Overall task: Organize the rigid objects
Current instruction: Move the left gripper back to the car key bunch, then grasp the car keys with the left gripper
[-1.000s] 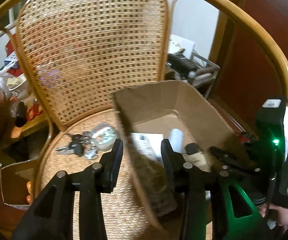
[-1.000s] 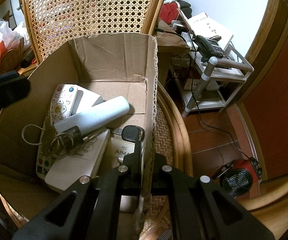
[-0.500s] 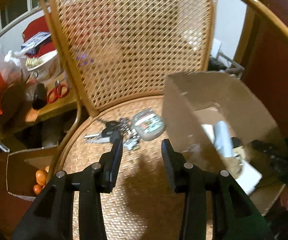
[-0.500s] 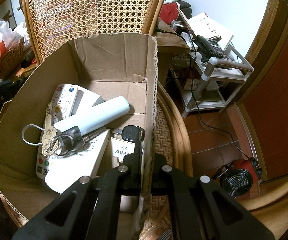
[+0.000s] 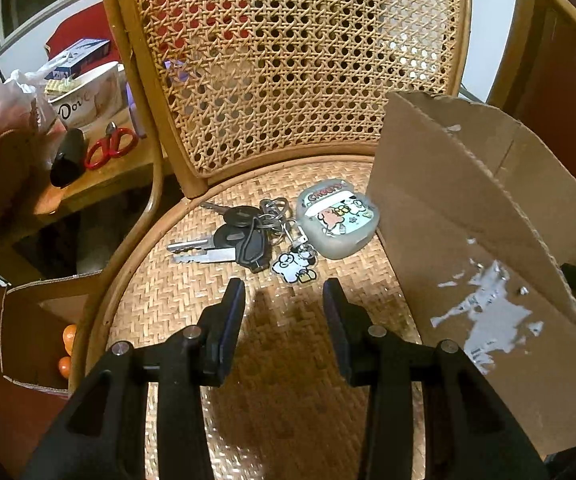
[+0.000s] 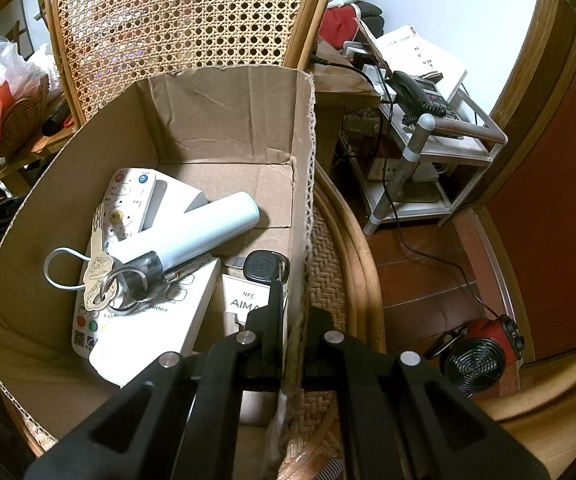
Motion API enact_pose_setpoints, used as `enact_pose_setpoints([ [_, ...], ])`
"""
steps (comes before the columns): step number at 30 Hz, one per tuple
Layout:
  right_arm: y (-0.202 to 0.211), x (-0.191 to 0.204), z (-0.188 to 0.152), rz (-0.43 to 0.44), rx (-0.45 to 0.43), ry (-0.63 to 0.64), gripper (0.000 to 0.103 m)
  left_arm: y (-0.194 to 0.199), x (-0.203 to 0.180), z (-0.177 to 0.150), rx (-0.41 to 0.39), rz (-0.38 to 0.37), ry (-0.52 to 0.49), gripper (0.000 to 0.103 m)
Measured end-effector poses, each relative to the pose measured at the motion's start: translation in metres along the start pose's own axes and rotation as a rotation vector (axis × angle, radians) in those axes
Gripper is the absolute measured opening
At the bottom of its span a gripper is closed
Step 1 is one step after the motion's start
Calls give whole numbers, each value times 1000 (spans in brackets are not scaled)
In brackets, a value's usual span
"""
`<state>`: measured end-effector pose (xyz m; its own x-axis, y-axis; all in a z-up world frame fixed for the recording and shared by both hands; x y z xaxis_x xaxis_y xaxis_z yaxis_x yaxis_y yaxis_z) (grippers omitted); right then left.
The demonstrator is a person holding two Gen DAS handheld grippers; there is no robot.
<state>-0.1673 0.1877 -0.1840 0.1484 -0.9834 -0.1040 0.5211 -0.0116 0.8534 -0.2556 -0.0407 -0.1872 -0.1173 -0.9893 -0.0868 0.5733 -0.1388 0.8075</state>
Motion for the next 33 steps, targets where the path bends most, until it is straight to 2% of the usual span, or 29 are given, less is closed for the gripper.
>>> enact_pose_setpoints([
  [2, 0, 1, 0, 0, 0, 0, 7, -3, 1, 1, -2, 6, -3, 40],
  [5, 0, 0, 0, 0, 0, 0, 7, -8, 4, 4, -2, 9, 0, 50],
  [10, 0, 1, 1, 0, 0, 0, 7, -14, 2, 14, -19, 19, -30, 60],
  [13, 0, 1, 1, 0, 0, -1, 7, -22, 4, 21, -18, 38, -45, 71],
  [20, 0, 0, 0, 0, 1, -1, 7, -47, 8, 29, 22, 69, -80, 76],
  [22, 0, 1, 0, 1, 2, 0, 9, -58, 10, 29, 46, 84, -79, 86],
  [26, -1, 2, -1, 2, 1, -1, 10, -73, 22, 33, 91, 54, 6, 103],
  [29, -1, 2, -1, 1, 2, 0, 10, -79, 24, 34, 100, 41, 22, 103],
  [31, -1, 3, 0, 1, 2, -1, 10, -79, 21, 33, 93, 44, 11, 99],
  [33, -1, 2, -1, 0, 2, -1, 10, -75, 14, 31, 76, 39, -14, 87],
])
Point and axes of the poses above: each gripper's, at about its wrist camera, not at the fingertips, and y roughly against the way its jaws point, x to its left, z to its top, the point moved 7 cm from there along -y, roughly the way its jaws point, and after that the axes turned 5 degrees about y, right-handed, at the moved point
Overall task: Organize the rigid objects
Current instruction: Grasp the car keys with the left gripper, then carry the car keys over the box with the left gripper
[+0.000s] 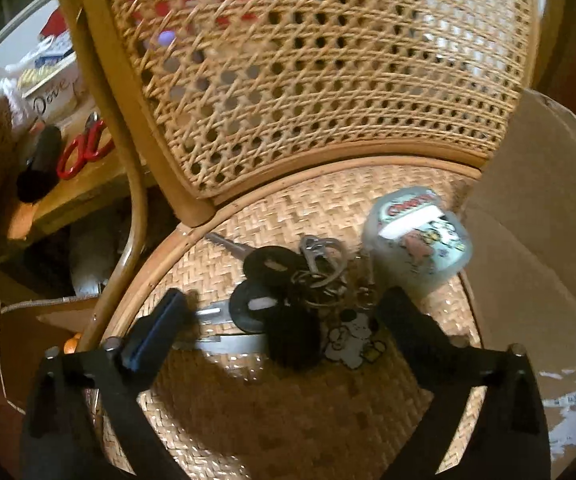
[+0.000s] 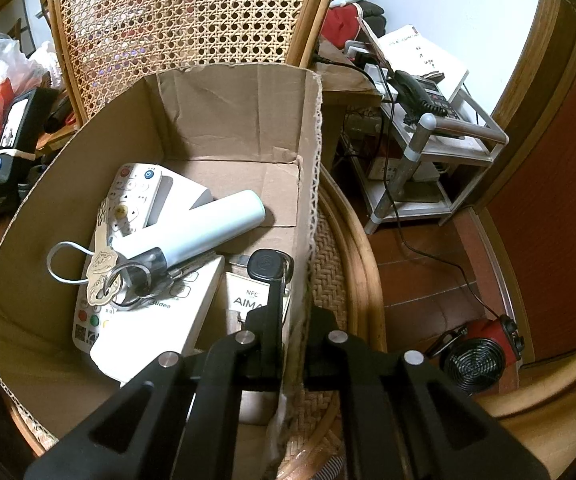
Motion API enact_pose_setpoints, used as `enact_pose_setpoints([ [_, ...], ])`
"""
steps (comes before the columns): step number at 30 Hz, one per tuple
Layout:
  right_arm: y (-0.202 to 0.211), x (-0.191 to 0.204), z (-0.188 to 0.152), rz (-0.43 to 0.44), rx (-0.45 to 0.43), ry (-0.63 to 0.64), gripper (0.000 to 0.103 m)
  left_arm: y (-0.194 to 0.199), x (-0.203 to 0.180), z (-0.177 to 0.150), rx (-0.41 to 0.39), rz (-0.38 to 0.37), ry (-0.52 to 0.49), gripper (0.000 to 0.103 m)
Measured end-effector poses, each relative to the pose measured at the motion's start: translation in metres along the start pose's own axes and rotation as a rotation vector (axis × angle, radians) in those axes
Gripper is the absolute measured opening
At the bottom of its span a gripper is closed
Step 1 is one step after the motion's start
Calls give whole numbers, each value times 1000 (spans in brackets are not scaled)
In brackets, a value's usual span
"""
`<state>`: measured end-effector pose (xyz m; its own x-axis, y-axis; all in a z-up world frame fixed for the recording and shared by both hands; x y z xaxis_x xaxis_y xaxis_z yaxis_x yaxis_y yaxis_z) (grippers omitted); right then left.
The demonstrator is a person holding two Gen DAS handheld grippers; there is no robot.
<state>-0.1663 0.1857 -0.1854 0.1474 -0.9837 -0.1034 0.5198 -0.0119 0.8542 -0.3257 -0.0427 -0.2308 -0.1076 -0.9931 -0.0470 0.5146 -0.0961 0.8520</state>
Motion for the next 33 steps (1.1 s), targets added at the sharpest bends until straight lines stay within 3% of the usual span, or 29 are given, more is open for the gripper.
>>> enact_pose_setpoints([
  [1, 0, 0, 1, 1, 0, 0, 10, 2, -4, -1, -12, -2, -18, 81],
  [3, 0, 0, 0, 3, -1, 1, 10, 7, -12, -2, -42, 16, -53, 49],
  [7, -1, 1, 1, 1, -1, 2, 10, 10, -10, -2, -48, 19, -61, 43],
  [9, -1, 1, 0, 1, 0, 1, 10, 14, -11, -2, -62, 8, -42, 35],
  [10, -1, 1, 1, 1, 0, 1, 10, 17, -13, -2, -74, -2, -50, 20],
  [18, -1, 1, 1, 1, 0, 0, 10, 42, -13, 0, -89, -41, -42, 20],
  [25, -1, 1, 1, 1, -1, 0, 10, 87, -11, 9, -165, -28, -56, 20],
  [28, -1, 1, 1, 2, -1, 2, 10, 103, -11, 9, -173, -72, -33, 20],
  [33, 0, 2, 1, 1, -2, 2, 9, 136, -16, 6, -203, -83, -40, 20],
])
Point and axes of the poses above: each gripper's, at about its wrist camera, not at the fingertips, and y roughly against the way its jaws point, x to its left, z to its top, the point moved 7 cm from there along -y, roughly the way its jaws point, and after that the axes turned 5 degrees about y, right-handed, at the moved point
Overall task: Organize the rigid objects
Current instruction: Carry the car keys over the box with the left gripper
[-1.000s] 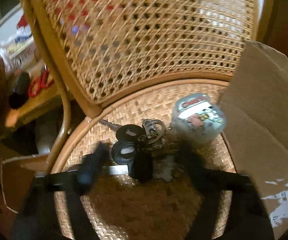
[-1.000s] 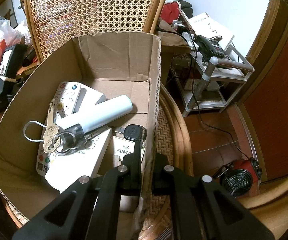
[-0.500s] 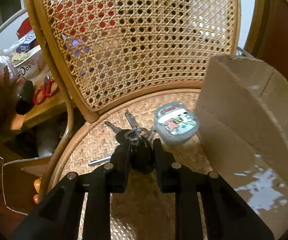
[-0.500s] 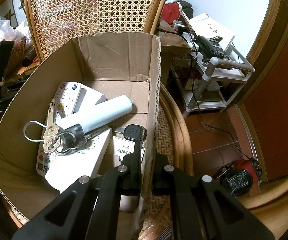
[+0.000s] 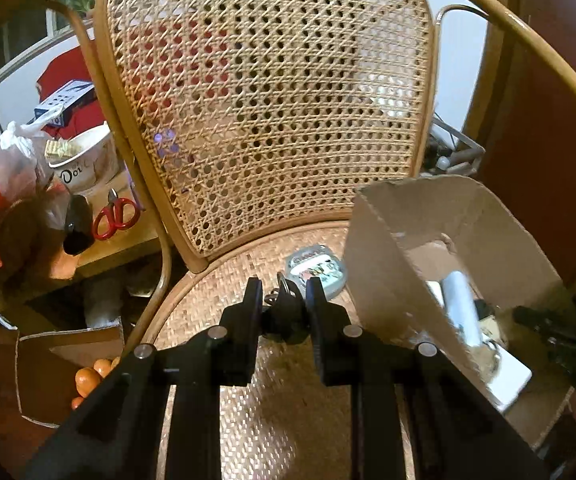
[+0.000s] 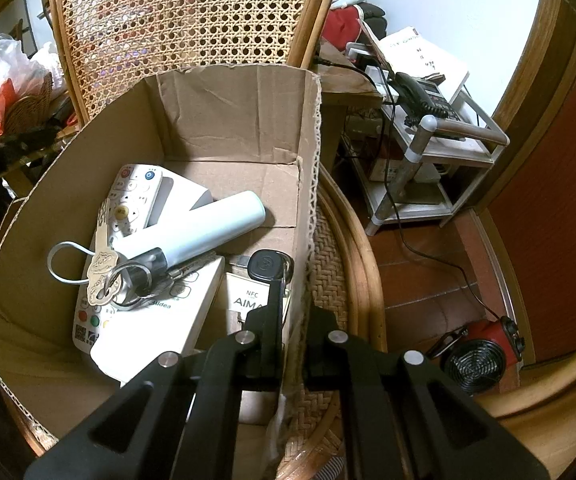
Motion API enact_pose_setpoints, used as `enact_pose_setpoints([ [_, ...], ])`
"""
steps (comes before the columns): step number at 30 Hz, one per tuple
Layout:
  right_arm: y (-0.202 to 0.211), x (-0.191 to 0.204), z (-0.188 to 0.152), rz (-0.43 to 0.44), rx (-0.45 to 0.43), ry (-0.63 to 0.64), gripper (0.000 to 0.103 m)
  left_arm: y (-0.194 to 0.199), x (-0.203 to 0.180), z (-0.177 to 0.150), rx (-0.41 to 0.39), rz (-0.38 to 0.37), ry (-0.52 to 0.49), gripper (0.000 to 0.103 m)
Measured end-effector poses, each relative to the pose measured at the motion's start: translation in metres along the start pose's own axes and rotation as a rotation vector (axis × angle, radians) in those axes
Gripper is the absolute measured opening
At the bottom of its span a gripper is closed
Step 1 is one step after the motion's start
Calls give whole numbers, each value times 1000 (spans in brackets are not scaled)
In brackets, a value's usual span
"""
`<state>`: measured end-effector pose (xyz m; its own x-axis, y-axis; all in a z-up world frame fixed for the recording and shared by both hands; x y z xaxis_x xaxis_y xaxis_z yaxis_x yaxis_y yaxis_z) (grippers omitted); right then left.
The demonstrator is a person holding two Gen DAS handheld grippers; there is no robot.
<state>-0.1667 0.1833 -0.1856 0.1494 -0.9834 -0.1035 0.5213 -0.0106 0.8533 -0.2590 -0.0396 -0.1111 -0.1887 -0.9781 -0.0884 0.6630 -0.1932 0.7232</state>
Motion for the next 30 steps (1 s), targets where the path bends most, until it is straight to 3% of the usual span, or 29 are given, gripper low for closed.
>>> enact_pose_setpoints([
  [10, 1, 5, 4, 5, -9, 10, 7, 51, -28, 13, -69, -22, -30, 16],
  [11, 1, 5, 4, 5, -8, 10, 7, 56, -30, 14, -74, -25, -32, 8],
  [20, 1, 5, 4, 6, -10, 11, 7, 96, -49, 29, -121, -31, -69, 8],
  [30, 2, 7, 5, 6, -16, 11, 6, 139, -96, 54, -173, -65, -150, 8],
])
Point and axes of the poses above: each gripper's, at about its wrist camera, not at the fingertips, and y roughly against the way its jaws point, x to its left, z to its top, the point moved 7 cm from there along -y, roughly the way its jaws point, and after that the axes turned 5 degrees about y, right-handed, at the moved point
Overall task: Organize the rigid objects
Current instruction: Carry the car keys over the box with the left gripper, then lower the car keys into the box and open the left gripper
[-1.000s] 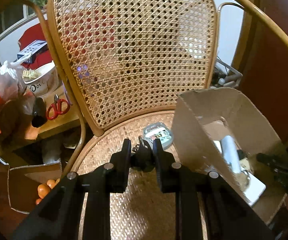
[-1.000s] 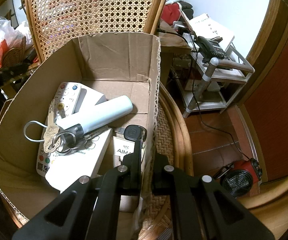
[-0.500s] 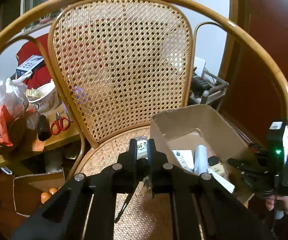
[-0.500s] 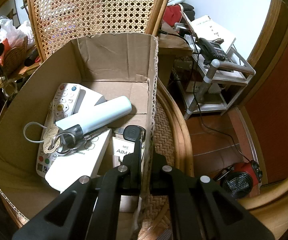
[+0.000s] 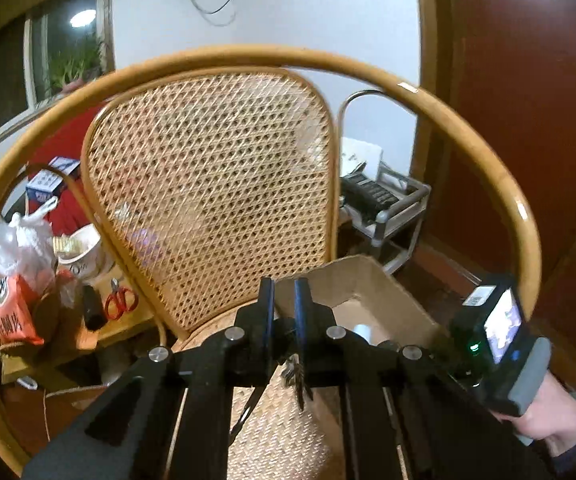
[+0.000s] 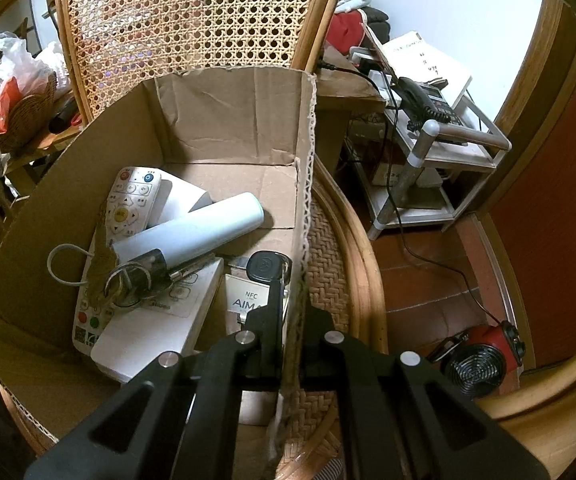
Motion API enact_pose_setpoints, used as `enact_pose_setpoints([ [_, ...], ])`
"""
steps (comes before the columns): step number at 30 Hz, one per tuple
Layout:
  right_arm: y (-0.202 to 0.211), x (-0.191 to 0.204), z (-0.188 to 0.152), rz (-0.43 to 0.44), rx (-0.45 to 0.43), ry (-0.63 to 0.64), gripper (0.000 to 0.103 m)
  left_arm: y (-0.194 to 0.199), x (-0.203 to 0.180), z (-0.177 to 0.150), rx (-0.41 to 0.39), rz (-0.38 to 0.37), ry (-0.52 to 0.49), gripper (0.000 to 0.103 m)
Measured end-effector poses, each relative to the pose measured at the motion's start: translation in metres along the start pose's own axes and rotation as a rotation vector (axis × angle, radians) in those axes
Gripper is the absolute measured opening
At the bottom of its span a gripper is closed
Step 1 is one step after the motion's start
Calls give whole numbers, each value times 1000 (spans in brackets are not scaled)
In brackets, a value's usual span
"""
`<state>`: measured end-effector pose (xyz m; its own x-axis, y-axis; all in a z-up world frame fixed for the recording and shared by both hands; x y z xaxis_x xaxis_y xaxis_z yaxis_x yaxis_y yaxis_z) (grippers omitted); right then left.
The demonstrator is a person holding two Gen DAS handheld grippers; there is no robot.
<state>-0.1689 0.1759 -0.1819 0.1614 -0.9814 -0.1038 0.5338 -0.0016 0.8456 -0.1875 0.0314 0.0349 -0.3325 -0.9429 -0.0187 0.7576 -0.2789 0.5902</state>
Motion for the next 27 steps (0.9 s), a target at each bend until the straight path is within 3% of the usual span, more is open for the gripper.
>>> enact_pose_setpoints([
  [14, 0, -1, 2, 5, -11, 3, 5, 12, -60, 18, -28, -90, -53, 8],
  [27, 1, -1, 2, 5, -17, -8, 5, -33, -68, -18, 74, -117, -27, 8],
])
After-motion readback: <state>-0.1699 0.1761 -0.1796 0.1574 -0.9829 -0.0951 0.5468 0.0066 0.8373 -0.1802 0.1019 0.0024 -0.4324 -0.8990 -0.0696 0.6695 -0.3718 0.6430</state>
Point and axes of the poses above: each gripper's, at about its wrist camera, not at the fingertips, and y roughly against the way its jaws point, x to its left, z to its top, the point moved 7 cm from there along -y, roughly the way its jaws point, and after that the axes turned 5 degrees about y, right-handed, at the moved point
